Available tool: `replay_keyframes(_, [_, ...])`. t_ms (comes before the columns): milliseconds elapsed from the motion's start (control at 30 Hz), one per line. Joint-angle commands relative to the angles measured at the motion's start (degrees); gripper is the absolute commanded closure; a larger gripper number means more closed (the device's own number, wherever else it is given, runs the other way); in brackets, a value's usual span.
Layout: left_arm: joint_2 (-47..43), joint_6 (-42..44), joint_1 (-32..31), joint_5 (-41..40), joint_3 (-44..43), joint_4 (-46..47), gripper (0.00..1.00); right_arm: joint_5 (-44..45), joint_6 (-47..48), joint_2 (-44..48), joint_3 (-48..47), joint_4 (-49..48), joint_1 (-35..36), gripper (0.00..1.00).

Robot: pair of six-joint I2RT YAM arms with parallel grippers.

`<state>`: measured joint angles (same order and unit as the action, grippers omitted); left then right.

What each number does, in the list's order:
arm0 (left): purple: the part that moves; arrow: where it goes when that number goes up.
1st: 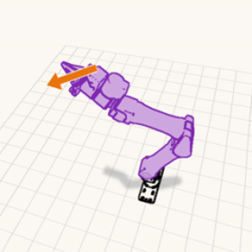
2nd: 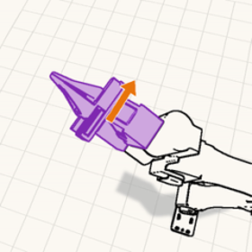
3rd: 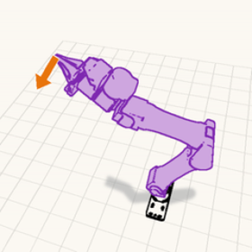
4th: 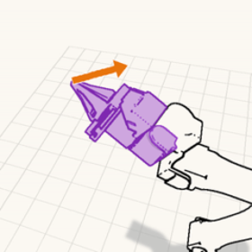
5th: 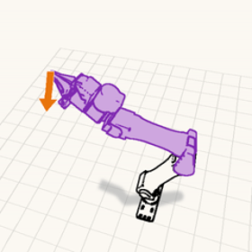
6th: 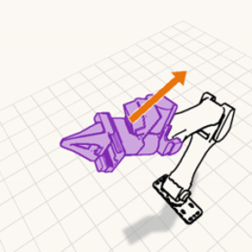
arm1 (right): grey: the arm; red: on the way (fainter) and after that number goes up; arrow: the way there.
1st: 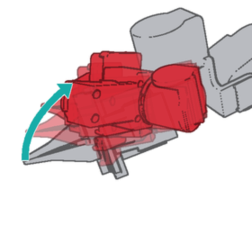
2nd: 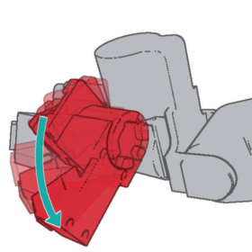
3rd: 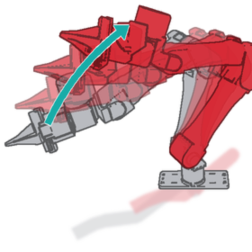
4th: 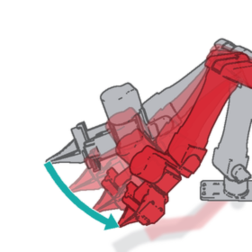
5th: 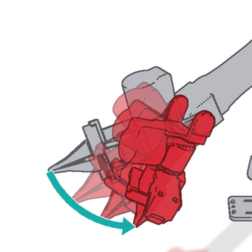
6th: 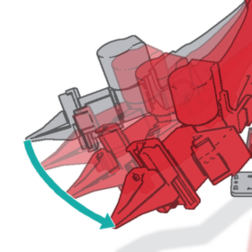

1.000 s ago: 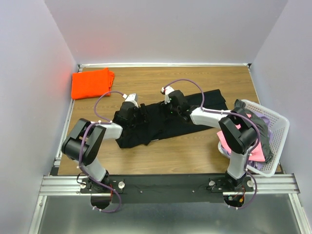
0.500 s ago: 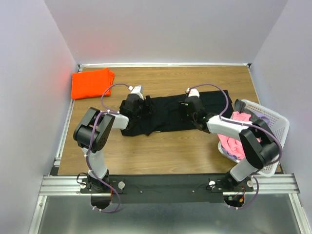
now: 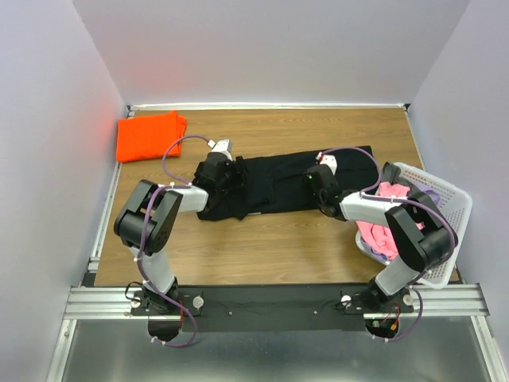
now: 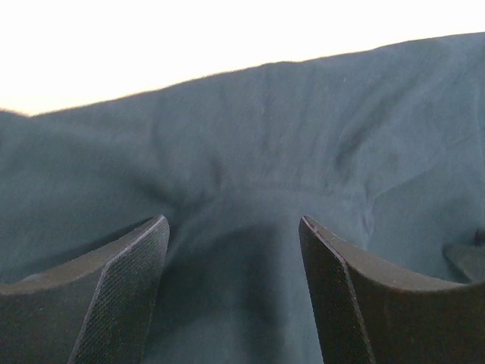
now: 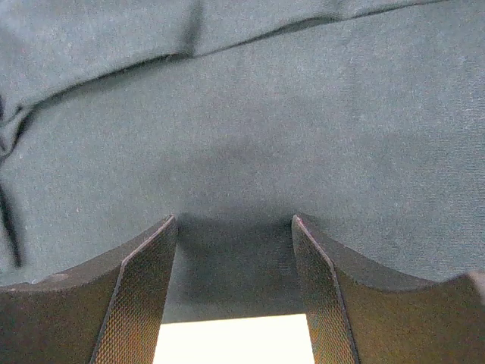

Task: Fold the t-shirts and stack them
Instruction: Fold the tshirt

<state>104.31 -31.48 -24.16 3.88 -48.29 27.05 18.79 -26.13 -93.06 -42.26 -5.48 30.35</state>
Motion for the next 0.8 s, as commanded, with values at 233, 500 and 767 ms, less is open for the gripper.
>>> replay_keyframes(233, [-9.74,-1.21,-2.38,-5.02,9.71,-4.19,0.22,-3.23,-3.05,-4.68,0.16,1.52,-0.03,0.31])
replay_keyframes(500, [-4.56,-2.09,-2.38,-1.33,10.24,-1.39,0.22,-7.98,-5.42,-4.06,0.78,3.54,0.85,0.32])
replay_keyframes(767, [-2.81,-0.77,-2.38,-5.9,7.43,-2.52,0.22,-8.59,-8.32,-3.63,2.36,8.37,4.45,0.32])
